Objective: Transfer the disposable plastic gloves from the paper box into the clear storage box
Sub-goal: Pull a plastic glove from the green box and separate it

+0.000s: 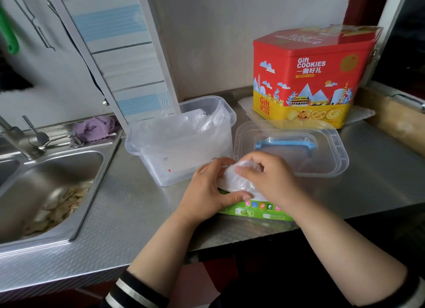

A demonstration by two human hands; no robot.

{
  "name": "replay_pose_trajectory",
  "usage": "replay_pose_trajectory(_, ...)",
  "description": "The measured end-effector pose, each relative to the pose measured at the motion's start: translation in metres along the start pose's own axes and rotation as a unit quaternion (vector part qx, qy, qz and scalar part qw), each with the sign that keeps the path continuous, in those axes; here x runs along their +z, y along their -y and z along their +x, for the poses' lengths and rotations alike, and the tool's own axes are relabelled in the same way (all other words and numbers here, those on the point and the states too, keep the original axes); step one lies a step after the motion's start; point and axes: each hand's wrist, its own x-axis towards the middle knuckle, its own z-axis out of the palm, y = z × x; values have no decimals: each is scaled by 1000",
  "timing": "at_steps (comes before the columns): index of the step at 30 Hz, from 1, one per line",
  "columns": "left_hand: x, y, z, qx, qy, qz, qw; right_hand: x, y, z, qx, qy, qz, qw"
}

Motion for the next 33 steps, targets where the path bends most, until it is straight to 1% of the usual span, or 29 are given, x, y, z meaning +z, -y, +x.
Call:
replay_pose_trajectory(1,0,-2,0,-5,-2,2,1000,1,3,0,5,-20,81,996)
replay_pose_trajectory(3,1,-1,1,-16,-4,6,1000,0,8,1,37,-54,257,964)
replay_pose_trajectory(4,1,-1,1,-20,0,4,1000,0,9,1,48,-67,310,947)
replay_pose_trajectory(6,1,1,2,-16,7,-2,1000,-1,9,3,46,-83,355,930)
replay_pose_trajectory(9,2,1,3,1,13,-4,1000,2,12,2,35,-99,358,928)
replay_pose_trajectory(11,3,0,3,8,14,-2,1000,0,17,2,53,-110,345,930)
replay_pose_trajectory(13,3,0,3,12,14,-2,1000,-8,19,6,78,-116,285,948)
replay_pose_trajectory(15,3,0,2,12,12,-4,1000,-19,19,7,72,-84,224,968)
replay_pose_trajectory(17,3,-1,0,12,7,-4,1000,-25,16,3,51,-45,185,980)
replay_pose_trajectory(18,3,-2,0,10,5,-3,1000,-26,12,2,42,-49,160,985)
replay_pose_trajectory(20,3,-1,0,-1,4,-7,1000,-25,5,1,34,-91,124,987)
replay_pose_trajectory(21,3,-1,1,-5,4,-9,1000,-23,2,1,41,-113,144,982)
replay_pose_trajectory(22,3,-1,1,-9,6,-12,1000,-22,0,0,56,-128,190,972)
replay_pose_trajectory(24,3,-1,1,-11,9,-20,1000,-21,0,0,109,-139,296,939)
replay_pose_trajectory(26,2,-2,0,-9,12,-31,999,-20,-1,-2,150,-151,365,906)
replay_pose_trajectory(29,1,-5,-1,-10,17,-58,998,-23,-4,-7,176,-170,406,880)
replay_pose_trajectory(33,1,-4,0,-6,23,-50,998,-26,-3,-14,171,-204,454,851)
